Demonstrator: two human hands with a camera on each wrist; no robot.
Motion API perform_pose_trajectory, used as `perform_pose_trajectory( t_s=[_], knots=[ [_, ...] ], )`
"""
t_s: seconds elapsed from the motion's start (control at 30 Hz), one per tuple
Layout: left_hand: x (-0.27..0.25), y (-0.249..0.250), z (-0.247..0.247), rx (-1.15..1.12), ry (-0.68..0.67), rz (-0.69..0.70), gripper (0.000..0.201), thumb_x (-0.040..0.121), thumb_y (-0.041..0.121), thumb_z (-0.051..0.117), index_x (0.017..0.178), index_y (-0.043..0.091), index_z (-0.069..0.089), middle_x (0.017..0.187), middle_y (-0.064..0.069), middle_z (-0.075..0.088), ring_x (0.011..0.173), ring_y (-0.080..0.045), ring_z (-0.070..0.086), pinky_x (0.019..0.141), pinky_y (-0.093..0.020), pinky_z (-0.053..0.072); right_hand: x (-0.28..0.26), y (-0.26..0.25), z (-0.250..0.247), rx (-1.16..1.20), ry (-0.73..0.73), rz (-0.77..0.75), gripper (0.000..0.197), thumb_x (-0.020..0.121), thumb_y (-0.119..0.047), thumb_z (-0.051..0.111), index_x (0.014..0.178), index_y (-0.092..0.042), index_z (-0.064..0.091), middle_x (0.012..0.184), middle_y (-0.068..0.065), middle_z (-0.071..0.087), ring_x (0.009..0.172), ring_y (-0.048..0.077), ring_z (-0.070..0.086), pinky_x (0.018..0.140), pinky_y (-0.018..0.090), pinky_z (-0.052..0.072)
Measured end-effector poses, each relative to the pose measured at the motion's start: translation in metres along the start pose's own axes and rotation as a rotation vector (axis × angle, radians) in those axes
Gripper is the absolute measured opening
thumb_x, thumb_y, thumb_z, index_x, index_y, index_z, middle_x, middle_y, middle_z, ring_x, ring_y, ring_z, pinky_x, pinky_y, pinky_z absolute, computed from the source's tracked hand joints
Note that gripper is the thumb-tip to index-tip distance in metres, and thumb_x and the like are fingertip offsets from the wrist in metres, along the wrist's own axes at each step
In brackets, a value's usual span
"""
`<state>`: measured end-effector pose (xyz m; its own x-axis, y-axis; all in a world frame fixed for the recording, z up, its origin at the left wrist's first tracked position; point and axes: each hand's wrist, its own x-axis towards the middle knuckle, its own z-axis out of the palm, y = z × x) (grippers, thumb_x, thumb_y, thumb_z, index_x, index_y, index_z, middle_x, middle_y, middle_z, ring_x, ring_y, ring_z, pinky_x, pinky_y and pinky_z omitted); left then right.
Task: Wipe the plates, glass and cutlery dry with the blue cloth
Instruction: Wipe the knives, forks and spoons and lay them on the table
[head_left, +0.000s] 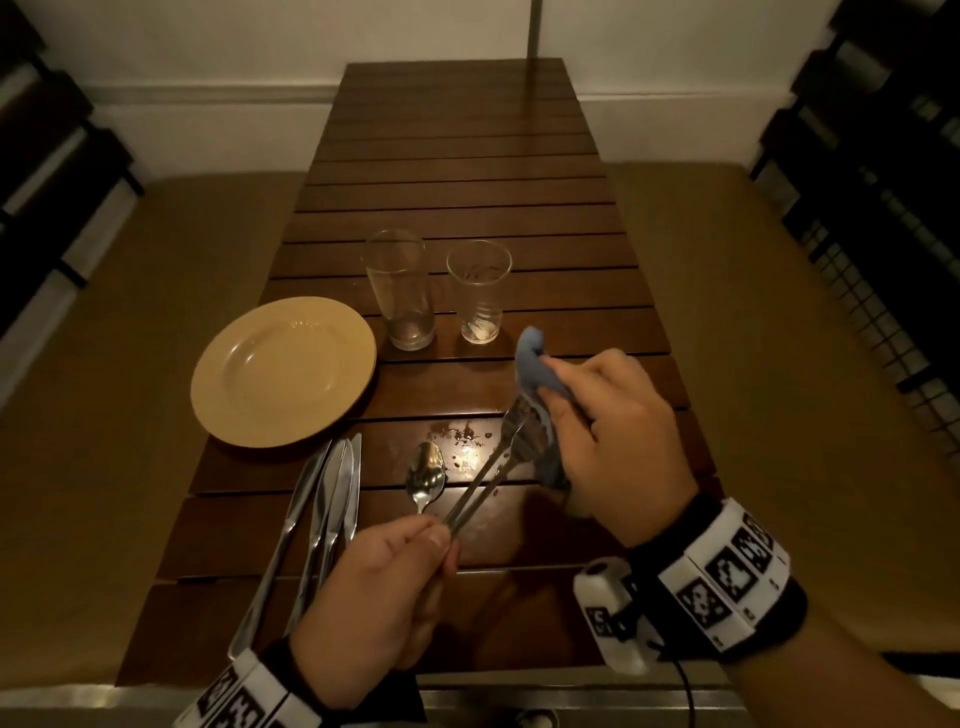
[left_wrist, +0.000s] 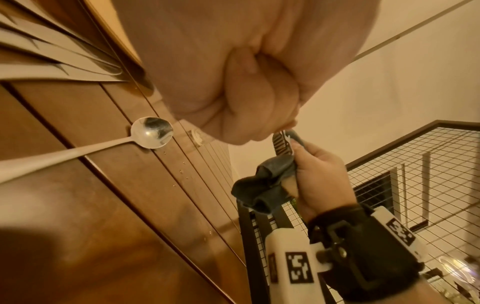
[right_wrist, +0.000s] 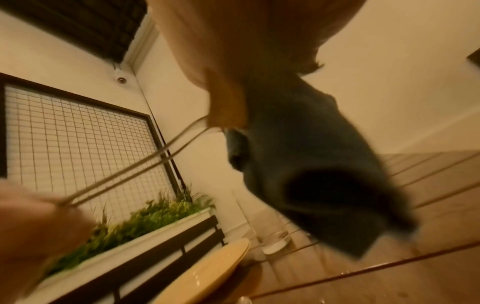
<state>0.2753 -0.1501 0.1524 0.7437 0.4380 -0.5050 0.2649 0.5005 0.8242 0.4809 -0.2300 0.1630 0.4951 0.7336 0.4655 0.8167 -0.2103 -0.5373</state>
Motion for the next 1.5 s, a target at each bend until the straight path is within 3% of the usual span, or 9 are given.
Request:
perform_pose_trajectory(
  t_s=[0.2, 0.37, 0.57, 0.73, 0.83, 1.0, 1.1, 1.2, 1.5],
  knots=[
    [0.000, -0.004, -0.003, -0.047, 0.026, -0.045, 0.036, 0.092, 0.024, 0.049, 0.058, 0.016, 0.057, 0.047, -0.004, 0.026, 0.035, -0.006, 0.019, 0.040, -0.013, 0.016, -0.018, -0.013, 0.004, -0.063, -0.170, -0.193, 0.031, 0.085, -0.014, 0.061, 0.115, -0.009, 0.066, 0.093, 0.003, 0.058, 0.084, 0.016, 0.048, 0.071, 0.029, 0.040],
    [0.001, 0.002, -0.001, 0.033, 0.006, -0.008, 0.033, 0.088, 0.030, 0.050, 0.059, 0.016, 0.057, 0.046, -0.005, 0.027, 0.036, -0.008, 0.020, 0.042, -0.020, 0.014, 0.004, 0.007, -0.004, 0.007, 0.004, -0.023, 0.031, 0.087, -0.011, 0.060, 0.116, -0.006, 0.068, 0.090, 0.002, 0.057, 0.084, 0.013, 0.047, 0.072, 0.026, 0.040],
    [0.009, 0.005, 0.004, 0.031, 0.073, -0.008, 0.038, 0.098, 0.021, 0.044, 0.063, 0.013, 0.055, 0.047, -0.004, 0.027, 0.034, -0.007, 0.020, 0.041, -0.015, 0.016, -0.035, -0.027, 0.012, -0.127, -0.193, -0.324, 0.033, 0.087, -0.012, 0.056, 0.118, -0.010, 0.066, 0.094, 0.004, 0.061, 0.081, 0.019, 0.047, 0.073, 0.026, 0.025],
    [0.016, 0.004, 0.011, 0.233, 0.103, 0.034, 0.046, 0.103, 0.022, 0.042, 0.063, 0.019, 0.066, 0.047, -0.007, 0.039, 0.033, -0.017, 0.031, 0.035, -0.019, 0.027, -0.013, 0.009, 0.005, -0.253, -0.068, -0.137, 0.036, 0.085, -0.017, 0.051, 0.116, -0.005, 0.064, 0.091, 0.008, 0.058, 0.080, 0.016, 0.041, 0.070, 0.024, 0.021],
    [0.021, 0.001, 0.005, 0.352, 0.206, 0.076, 0.042, 0.103, 0.031, 0.042, 0.081, 0.020, 0.077, 0.072, -0.011, 0.067, 0.060, -0.020, 0.064, 0.058, -0.030, 0.054, -0.012, 0.026, -0.005, -0.205, 0.042, 0.017, 0.035, 0.089, -0.020, 0.049, 0.117, -0.006, 0.065, 0.092, 0.006, 0.057, 0.083, 0.018, 0.047, 0.072, 0.028, 0.031],
    [0.028, -0.007, -0.003, 0.488, 0.337, 0.035, 0.033, 0.101, 0.036, 0.045, 0.088, 0.038, 0.076, 0.102, 0.008, 0.074, 0.103, -0.011, 0.064, 0.099, -0.041, 0.047, -0.032, 0.041, -0.016, -0.091, 0.074, 0.198, 0.028, 0.093, -0.012, 0.064, 0.121, -0.015, 0.064, 0.091, -0.007, 0.047, 0.084, 0.014, 0.048, 0.071, 0.024, 0.035],
    [0.028, -0.008, -0.003, 0.488, 0.317, 0.002, 0.026, 0.099, 0.027, 0.051, 0.087, 0.028, 0.073, 0.080, 0.006, 0.073, 0.077, -0.012, 0.065, 0.075, -0.035, 0.052, -0.043, 0.041, -0.014, -0.041, 0.056, 0.200, 0.031, 0.092, -0.012, 0.065, 0.122, -0.016, 0.064, 0.096, -0.006, 0.053, 0.087, 0.014, 0.053, 0.073, 0.022, 0.039],
    [0.026, -0.006, 0.000, 0.377, 0.210, -0.098, 0.022, 0.101, 0.025, 0.051, 0.088, 0.012, 0.062, 0.060, 0.001, 0.055, 0.046, -0.013, 0.045, 0.043, -0.025, 0.032, -0.046, 0.037, -0.009, 0.005, 0.004, 0.187, 0.032, 0.091, -0.013, 0.066, 0.123, -0.017, 0.063, 0.107, -0.003, 0.061, 0.094, 0.011, 0.057, 0.080, 0.024, 0.047],
    [0.022, -0.011, 0.019, 0.142, 0.143, -0.132, 0.022, 0.102, 0.021, 0.047, 0.085, 0.007, 0.047, 0.048, -0.005, 0.039, 0.036, -0.013, 0.026, 0.039, -0.018, 0.018, -0.041, 0.006, 0.029, -0.004, -0.317, -0.041, 0.023, 0.090, -0.024, 0.056, 0.111, -0.019, 0.065, 0.097, -0.003, 0.059, 0.089, 0.013, 0.055, 0.080, 0.031, 0.046]
  ],
)
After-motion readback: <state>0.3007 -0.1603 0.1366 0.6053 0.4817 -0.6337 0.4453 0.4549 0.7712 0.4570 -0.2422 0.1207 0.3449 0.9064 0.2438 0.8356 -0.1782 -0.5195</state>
